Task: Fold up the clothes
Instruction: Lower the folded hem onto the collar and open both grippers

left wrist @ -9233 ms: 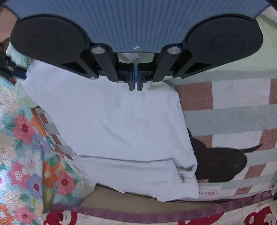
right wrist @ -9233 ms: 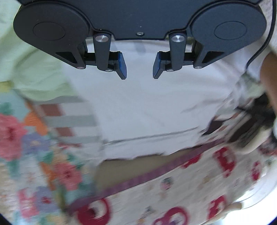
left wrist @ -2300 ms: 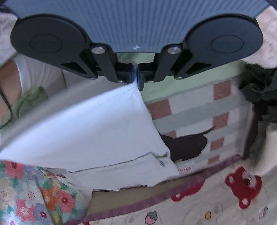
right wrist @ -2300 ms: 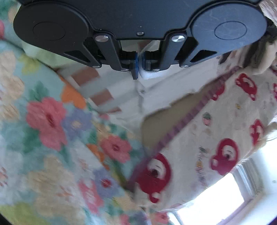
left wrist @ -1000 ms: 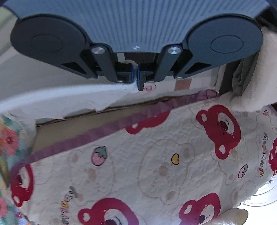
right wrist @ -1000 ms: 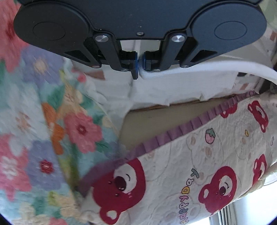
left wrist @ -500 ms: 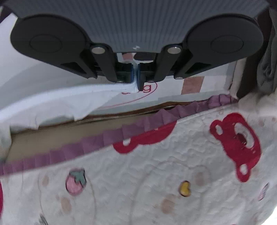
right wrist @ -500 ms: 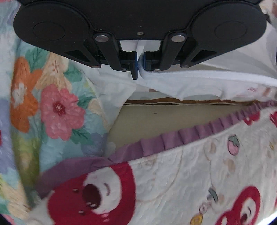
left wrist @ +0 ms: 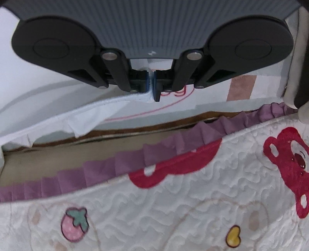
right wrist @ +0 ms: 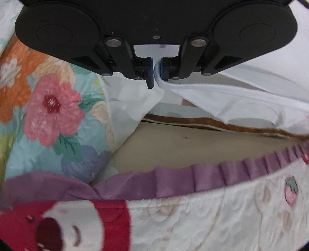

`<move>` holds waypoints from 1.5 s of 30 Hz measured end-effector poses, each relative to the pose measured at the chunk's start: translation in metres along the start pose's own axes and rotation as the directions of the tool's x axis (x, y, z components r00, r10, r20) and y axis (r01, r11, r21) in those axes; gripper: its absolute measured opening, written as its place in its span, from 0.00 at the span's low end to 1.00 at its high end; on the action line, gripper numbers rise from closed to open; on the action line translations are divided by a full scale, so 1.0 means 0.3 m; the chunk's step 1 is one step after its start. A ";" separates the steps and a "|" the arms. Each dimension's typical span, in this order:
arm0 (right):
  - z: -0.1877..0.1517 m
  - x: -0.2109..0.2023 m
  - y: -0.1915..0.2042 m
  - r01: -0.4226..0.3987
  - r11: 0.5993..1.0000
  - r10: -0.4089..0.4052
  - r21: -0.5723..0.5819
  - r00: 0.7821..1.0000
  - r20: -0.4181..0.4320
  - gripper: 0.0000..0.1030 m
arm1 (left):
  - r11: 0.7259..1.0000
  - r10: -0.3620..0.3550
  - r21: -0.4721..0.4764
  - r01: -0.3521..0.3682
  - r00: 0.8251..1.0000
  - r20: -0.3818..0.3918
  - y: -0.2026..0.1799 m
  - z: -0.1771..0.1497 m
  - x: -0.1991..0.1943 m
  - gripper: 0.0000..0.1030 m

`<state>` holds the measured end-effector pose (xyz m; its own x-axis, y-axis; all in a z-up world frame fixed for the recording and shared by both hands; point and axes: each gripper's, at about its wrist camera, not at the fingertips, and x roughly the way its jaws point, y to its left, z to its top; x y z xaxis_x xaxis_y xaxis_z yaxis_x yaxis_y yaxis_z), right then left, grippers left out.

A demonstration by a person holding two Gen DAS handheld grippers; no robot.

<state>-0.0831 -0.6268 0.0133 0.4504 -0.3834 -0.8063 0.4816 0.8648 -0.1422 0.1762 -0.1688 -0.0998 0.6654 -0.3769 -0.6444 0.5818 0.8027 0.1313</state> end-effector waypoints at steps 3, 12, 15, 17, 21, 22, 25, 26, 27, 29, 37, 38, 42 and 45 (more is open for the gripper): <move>-0.003 0.050 0.034 0.037 0.999 -0.037 0.000 0.999 -0.002 0.06 | 0.997 -0.017 -0.079 0.016 1.000 -0.020 0.042 -0.010 0.034 0.04; 0.067 0.140 0.035 0.005 1.000 -0.005 0.013 1.000 0.020 0.06 | 0.993 -0.036 -0.112 0.026 0.995 -0.090 0.074 0.046 0.120 0.04; 0.088 0.210 0.022 -0.008 1.000 0.008 0.016 1.000 -0.005 0.06 | 0.993 -0.054 -0.109 0.040 0.989 -0.135 0.087 0.060 0.173 0.05; 0.097 0.259 0.014 -0.025 0.999 0.025 0.028 1.000 -0.019 0.06 | 0.996 -0.036 -0.083 0.024 0.989 -0.146 0.091 0.056 0.210 0.11; 0.092 0.350 -0.004 -0.056 0.996 0.058 0.068 0.997 -0.043 0.10 | 0.998 0.005 -0.065 -0.014 0.992 -0.129 0.108 0.040 0.258 0.37; 0.089 0.373 -0.010 -0.064 0.995 0.069 0.081 0.996 -0.051 0.12 | 0.996 -0.016 -0.087 0.004 0.990 -0.139 0.121 0.036 0.271 0.37; 0.074 0.429 -0.054 -0.122 0.976 0.138 0.179 0.987 -0.084 0.26 | 0.988 -0.078 -0.141 0.056 0.986 -0.150 0.156 0.037 0.295 0.37; 0.069 0.443 -0.075 -0.148 0.963 0.172 0.226 0.981 -0.088 0.28 | 0.984 -0.106 -0.159 0.082 0.984 -0.146 0.171 0.041 0.300 0.37; 0.061 0.452 -0.099 -0.175 0.944 0.206 0.281 0.975 -0.085 0.32 | 0.978 -0.134 -0.178 0.108 0.981 -0.141 0.187 0.046 0.305 0.37; 0.036 0.452 -0.161 -0.229 0.878 0.270 0.421 0.962 -0.041 0.37 | 0.953 -0.197 -0.253 0.164 0.974 -0.113 0.233 0.055 0.310 0.37; -0.114 0.405 -0.272 -0.426 0.561 0.412 0.710 0.887 0.206 0.42 | 0.849 -0.340 -0.430 0.309 0.940 0.005 0.322 0.048 0.289 0.38; -0.137 0.415 -0.284 -0.451 0.475 0.445 0.756 0.864 0.236 0.42 | 0.839 -0.353 -0.437 0.324 0.935 0.016 0.326 0.046 0.287 0.38; -0.176 0.428 -0.297 -0.522 0.251 0.533 0.815 0.778 0.334 0.44 | 0.728 -0.430 -0.590 0.351 0.903 0.006 0.378 0.034 0.320 0.40; -0.165 0.401 -0.286 -0.537 0.267 0.536 0.800 0.773 0.340 0.45 | 0.728 -0.414 -0.614 0.306 0.909 -0.039 0.390 0.047 0.332 0.39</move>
<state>-0.1074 -0.7310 -0.0998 0.8620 0.0566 -0.5038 0.4878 0.1777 0.8547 0.3171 -0.1189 -0.1378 0.3460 -0.6574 -0.6694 0.3398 0.7528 -0.5638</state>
